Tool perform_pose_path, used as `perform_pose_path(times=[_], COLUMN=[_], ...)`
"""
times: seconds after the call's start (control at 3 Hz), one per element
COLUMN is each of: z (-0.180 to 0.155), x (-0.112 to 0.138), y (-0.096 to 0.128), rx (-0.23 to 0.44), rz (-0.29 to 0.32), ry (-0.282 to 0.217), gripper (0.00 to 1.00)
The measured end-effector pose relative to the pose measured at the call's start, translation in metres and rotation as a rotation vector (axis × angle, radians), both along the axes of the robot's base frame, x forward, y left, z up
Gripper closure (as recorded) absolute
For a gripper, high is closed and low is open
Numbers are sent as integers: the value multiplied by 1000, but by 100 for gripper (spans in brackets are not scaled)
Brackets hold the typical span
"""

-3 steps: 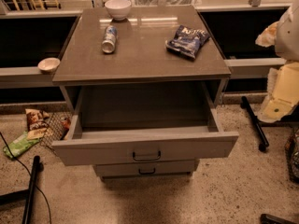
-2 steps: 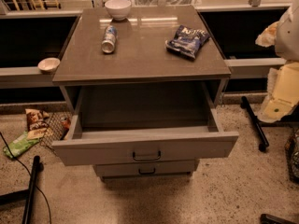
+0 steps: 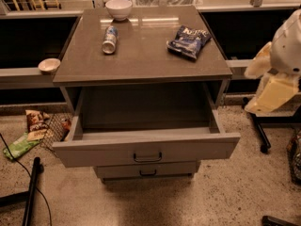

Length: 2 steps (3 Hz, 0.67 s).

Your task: Close top drawer

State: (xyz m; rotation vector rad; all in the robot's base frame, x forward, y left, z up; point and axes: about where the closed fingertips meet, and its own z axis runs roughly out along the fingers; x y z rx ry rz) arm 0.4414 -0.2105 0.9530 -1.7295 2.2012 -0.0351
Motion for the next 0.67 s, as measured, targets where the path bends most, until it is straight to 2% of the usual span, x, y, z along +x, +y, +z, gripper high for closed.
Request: perform_pose_path(times=[0.33,0.67], z=[-38,-83], x=[3,7], y=[9,23], rx=[63,136], rz=[32,61], ry=[28,82], gripper=[63,85])
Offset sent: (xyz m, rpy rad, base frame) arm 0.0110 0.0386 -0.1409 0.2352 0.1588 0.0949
